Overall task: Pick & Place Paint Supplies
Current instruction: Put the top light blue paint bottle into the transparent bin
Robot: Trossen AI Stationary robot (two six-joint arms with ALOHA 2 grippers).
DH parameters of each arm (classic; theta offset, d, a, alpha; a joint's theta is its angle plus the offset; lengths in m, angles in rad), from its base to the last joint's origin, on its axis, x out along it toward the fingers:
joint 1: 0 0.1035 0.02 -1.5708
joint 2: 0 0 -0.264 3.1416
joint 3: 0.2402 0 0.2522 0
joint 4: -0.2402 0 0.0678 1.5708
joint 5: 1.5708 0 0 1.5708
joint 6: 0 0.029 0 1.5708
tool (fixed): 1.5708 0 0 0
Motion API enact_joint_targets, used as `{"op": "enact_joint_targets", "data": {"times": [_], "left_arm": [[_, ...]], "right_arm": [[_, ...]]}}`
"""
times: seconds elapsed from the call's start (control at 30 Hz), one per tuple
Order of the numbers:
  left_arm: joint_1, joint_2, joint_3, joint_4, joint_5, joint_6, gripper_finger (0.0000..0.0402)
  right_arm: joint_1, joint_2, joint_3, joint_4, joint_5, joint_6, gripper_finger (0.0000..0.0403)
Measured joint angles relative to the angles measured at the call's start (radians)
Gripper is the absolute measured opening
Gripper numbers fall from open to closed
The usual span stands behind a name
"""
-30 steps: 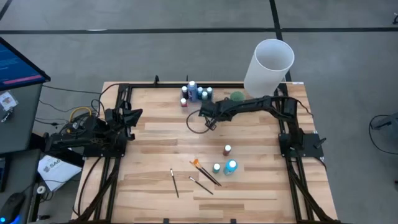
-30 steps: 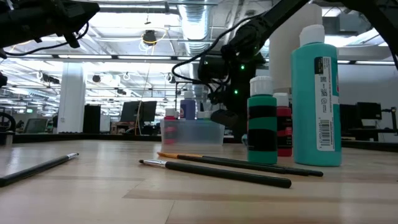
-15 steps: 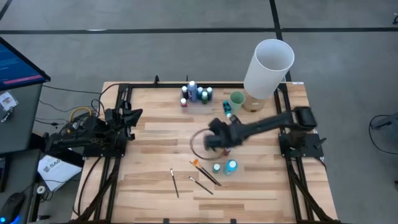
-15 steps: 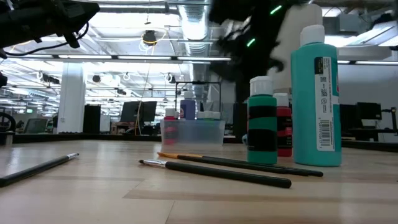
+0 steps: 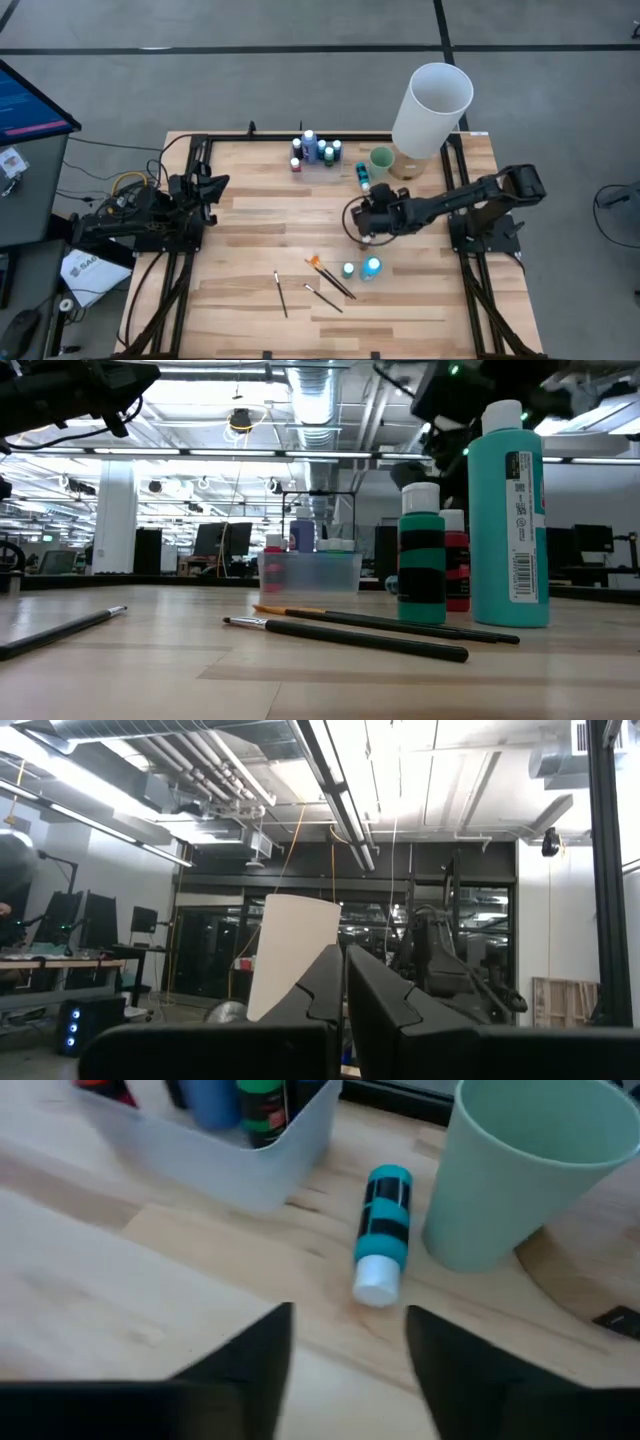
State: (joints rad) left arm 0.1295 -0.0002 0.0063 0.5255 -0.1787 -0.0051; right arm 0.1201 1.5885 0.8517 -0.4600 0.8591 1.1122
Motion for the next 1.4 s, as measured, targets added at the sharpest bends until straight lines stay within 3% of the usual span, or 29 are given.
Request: {"op": "enact_joint_targets", "data": {"times": [0.13, 0.3, 0.6, 0.83, 1.0, 1.23, 1.4], "left_arm": [[0.0, 0.0, 0.0, 0.0, 0.0, 0.0, 0.0002], [0.0, 0.0, 0.0, 0.0, 0.0, 0.0, 0.0002], [0.0, 0.0, 0.0, 0.0, 0.0, 0.0, 0.0002], [0.0, 0.0, 0.0, 0.0, 0.0, 0.0, 0.0002], [0.0, 0.0, 0.0, -0.001, 0.0, 0.0, 0.0002], [0.0, 0.0, 0.0, 0.0, 0.0, 0.0, 0.0002], [0.0, 0.0, 0.0, -0.001, 0.0, 0.0, 0.0002]], "right_arm": [[-0.087, 0.049, -0.009, 0.071, -0.08, -0.018, 0.0279], [-0.167, 0.111, -0.008, 0.166, -0.134, -0.067, 0.0329], [-0.206, 0.16, -0.008, 0.262, -0.171, -0.151, 0.0329], [-0.209, 0.28, -0.007, 0.358, -0.174, -0.17, 0.0326], [-0.2, 0.322, 0.001, 0.378, -0.125, -0.106, 0.0276], [-0.2, 0.312, -0.001, 0.363, -0.124, -0.068, 0.01], [-0.176, 0.279, 0.001, 0.344, -0.177, -0.062, 0.0104]]}}
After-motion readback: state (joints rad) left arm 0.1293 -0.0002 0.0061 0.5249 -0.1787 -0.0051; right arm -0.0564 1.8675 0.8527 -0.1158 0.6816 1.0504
